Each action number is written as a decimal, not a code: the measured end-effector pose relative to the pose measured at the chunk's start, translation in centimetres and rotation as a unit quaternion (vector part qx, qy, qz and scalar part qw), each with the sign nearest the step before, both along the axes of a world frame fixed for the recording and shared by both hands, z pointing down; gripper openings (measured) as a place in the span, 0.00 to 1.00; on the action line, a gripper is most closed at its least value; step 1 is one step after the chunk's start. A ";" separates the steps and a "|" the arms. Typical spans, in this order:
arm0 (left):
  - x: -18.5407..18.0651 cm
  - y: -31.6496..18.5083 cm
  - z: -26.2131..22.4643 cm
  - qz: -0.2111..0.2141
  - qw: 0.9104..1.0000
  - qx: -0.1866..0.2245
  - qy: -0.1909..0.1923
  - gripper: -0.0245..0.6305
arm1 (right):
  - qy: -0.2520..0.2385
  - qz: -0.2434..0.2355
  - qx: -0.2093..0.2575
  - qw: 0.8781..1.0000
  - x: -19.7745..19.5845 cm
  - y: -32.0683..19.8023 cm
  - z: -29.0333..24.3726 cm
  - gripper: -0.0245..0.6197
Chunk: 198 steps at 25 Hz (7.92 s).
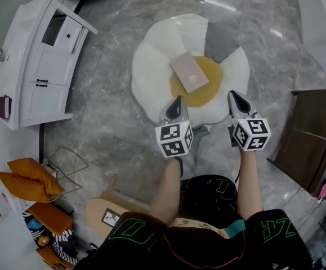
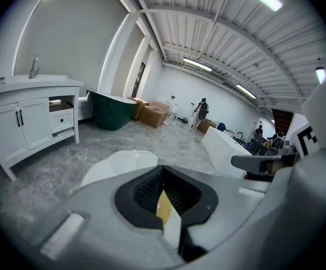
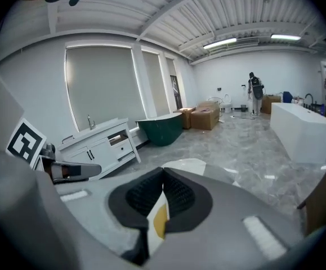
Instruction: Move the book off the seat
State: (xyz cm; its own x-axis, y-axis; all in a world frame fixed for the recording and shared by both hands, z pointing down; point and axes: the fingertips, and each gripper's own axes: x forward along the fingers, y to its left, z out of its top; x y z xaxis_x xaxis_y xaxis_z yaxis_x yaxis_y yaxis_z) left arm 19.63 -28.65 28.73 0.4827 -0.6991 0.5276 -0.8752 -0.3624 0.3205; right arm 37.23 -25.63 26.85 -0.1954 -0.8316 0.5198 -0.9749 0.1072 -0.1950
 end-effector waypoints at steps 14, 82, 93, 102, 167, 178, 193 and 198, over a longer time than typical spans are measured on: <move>2.5 -4.7 14.1 -0.065 0.994 -0.089 -0.009 0.05 | -0.005 -0.108 -0.103 0.989 1.7 -6.1 15.1 0.04; -1.0 -0.8 37.7 -0.106 0.972 -0.209 -0.007 0.44 | 0.014 -0.286 -0.206 0.936 -6.4 -8.2 38.7 0.25; -9.8 8.1 32.0 -0.199 0.966 -0.163 0.004 0.44 | 0.023 -0.367 -0.159 0.916 -16.2 -1.4 32.6 0.25; -20.6 22.0 28.1 -0.334 0.929 -0.156 0.007 0.44 | 0.022 -0.488 -0.149 0.860 -29.1 9.8 29.3 0.25; -55.0 97.2 30.8 -0.909 0.377 -0.114 0.139 0.44 | 0.134 -0.960 -0.099 0.225 -82.6 85.8 32.6 0.25; -56.2 100.4 31.0 -0.898 0.396 -0.143 0.125 0.44 | 0.193 -0.949 -0.042 0.245 -85.0 88.5 32.0 0.31; -54.8 103.8 11.7 -0.971 0.214 -0.088 0.063 0.05 | 0.075 -0.984 -0.052 0.151 -82.6 92.1 13.7 0.10; -56.1 105.5 0.6 -0.985 0.173 0.008 0.007 0.05 | -0.027 -0.983 -0.043 0.179 -85.8 94.3 2.7 0.05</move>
